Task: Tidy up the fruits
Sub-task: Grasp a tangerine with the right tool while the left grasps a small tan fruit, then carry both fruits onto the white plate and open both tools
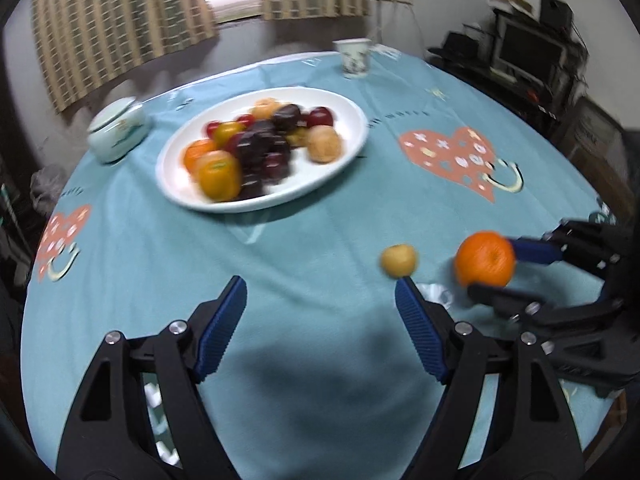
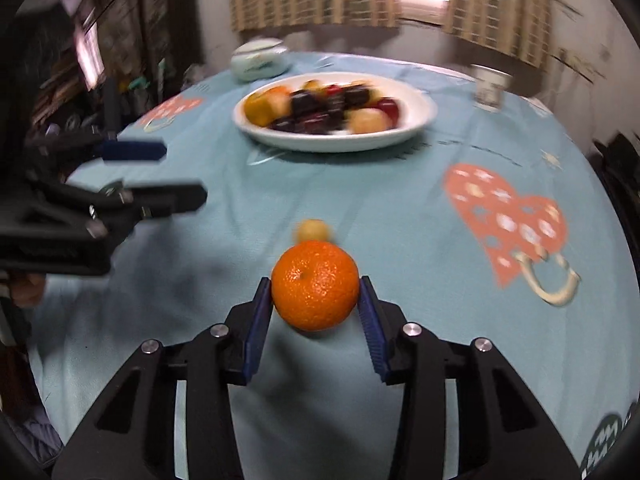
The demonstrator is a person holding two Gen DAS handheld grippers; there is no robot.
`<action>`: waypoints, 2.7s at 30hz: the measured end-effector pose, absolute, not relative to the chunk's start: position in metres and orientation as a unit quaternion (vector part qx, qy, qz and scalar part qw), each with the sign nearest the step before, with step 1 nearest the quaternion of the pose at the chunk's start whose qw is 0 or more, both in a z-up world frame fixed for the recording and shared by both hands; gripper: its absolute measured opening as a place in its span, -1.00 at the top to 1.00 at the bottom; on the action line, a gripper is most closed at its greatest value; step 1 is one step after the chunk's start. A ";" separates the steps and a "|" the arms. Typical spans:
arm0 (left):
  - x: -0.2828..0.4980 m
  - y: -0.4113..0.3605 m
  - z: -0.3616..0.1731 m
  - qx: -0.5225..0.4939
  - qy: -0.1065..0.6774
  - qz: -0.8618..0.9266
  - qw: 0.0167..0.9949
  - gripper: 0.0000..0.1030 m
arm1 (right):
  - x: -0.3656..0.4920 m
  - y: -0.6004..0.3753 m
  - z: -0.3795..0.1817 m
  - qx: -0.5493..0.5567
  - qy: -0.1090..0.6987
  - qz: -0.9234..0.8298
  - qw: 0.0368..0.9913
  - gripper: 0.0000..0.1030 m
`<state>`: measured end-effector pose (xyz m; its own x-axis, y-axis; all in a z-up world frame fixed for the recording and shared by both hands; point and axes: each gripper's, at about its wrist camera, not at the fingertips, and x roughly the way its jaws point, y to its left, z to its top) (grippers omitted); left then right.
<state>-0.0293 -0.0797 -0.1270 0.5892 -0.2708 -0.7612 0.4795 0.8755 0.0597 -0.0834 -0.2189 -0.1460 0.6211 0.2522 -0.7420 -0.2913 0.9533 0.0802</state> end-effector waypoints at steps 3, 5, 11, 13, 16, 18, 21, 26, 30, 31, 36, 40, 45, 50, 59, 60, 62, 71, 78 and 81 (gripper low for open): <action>-0.027 -0.104 -0.137 0.149 0.399 -0.219 0.878 -0.40 | -0.088 -0.244 -0.144 0.002 0.407 0.135 0.903 0.16; -0.023 -0.115 -0.144 0.156 0.405 -0.223 0.873 -0.31 | -0.091 -0.253 -0.146 0.005 0.408 0.129 0.904 0.16; -0.010 -0.127 -0.156 0.148 0.424 -0.221 0.866 -0.10 | -0.094 -0.265 -0.146 0.028 0.405 0.144 0.903 0.16; -0.007 -0.130 -0.160 0.143 0.433 -0.231 0.859 0.09 | -0.093 -0.263 -0.147 0.027 0.406 0.150 0.901 0.16; -0.011 -0.134 -0.164 0.148 0.433 -0.234 0.858 0.43 | -0.093 -0.264 -0.147 0.032 0.406 0.151 0.901 0.16; -0.016 -0.134 -0.163 0.150 0.426 -0.234 0.861 0.44 | -0.093 -0.265 -0.147 0.035 0.407 0.149 0.900 0.16; -0.027 -0.127 -0.157 0.156 0.410 -0.231 0.869 0.44 | -0.094 -0.263 -0.147 0.031 0.407 0.150 0.901 0.16; -0.048 -0.111 -0.145 0.167 0.392 -0.215 0.879 0.44 | -0.095 -0.255 -0.147 0.010 0.410 0.151 0.900 0.16; -0.063 -0.098 -0.139 0.172 0.382 -0.207 0.884 0.44 | -0.101 -0.244 -0.145 -0.009 0.410 0.164 0.897 0.16; -0.065 -0.096 -0.138 0.173 0.381 -0.204 0.885 0.44 | -0.104 -0.240 -0.144 -0.013 0.410 0.168 0.896 0.16; -0.074 -0.080 -0.136 0.165 0.381 -0.195 0.889 0.44 | -0.118 -0.216 -0.137 -0.029 0.409 0.194 0.891 0.15; -0.080 -0.066 -0.134 0.156 0.380 -0.190 0.891 0.44 | -0.125 -0.197 -0.138 -0.046 0.415 0.201 0.886 0.15; -0.084 -0.051 -0.130 0.149 0.377 -0.186 0.895 0.45 | -0.127 -0.181 -0.138 -0.059 0.421 0.206 0.881 0.15; -0.085 -0.041 -0.128 0.143 0.374 -0.183 0.898 0.45 | -0.127 -0.169 -0.139 -0.069 0.425 0.209 0.878 0.15; -0.082 -0.029 -0.124 0.140 0.367 -0.179 0.902 0.45 | -0.125 -0.154 -0.140 -0.083 0.431 0.217 0.872 0.15; -0.080 -0.028 -0.121 0.140 0.364 -0.178 0.903 0.45 | -0.124 -0.153 -0.140 -0.084 0.431 0.218 0.872 0.15; -0.075 -0.024 -0.116 0.140 0.358 -0.178 0.906 0.45 | -0.122 -0.151 -0.139 -0.086 0.429 0.219 0.872 0.15; -0.039 -0.025 -0.096 0.150 0.338 -0.166 0.914 0.45 | -0.093 -0.159 -0.115 -0.065 0.393 0.218 0.891 0.15; -0.031 -0.032 -0.107 0.154 0.347 -0.175 0.908 0.44 | -0.079 -0.162 -0.122 -0.060 0.403 0.220 0.886 0.15; -0.028 -0.034 -0.110 0.159 0.350 -0.174 0.906 0.44 | -0.077 -0.161 -0.129 -0.063 0.411 0.220 0.882 0.15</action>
<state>-0.0282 -0.0341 -0.1095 0.6940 -0.2040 -0.6905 0.4270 0.8888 0.1666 -0.0769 -0.1605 -0.1290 0.5644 0.3365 -0.7538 -0.4408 0.8949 0.0695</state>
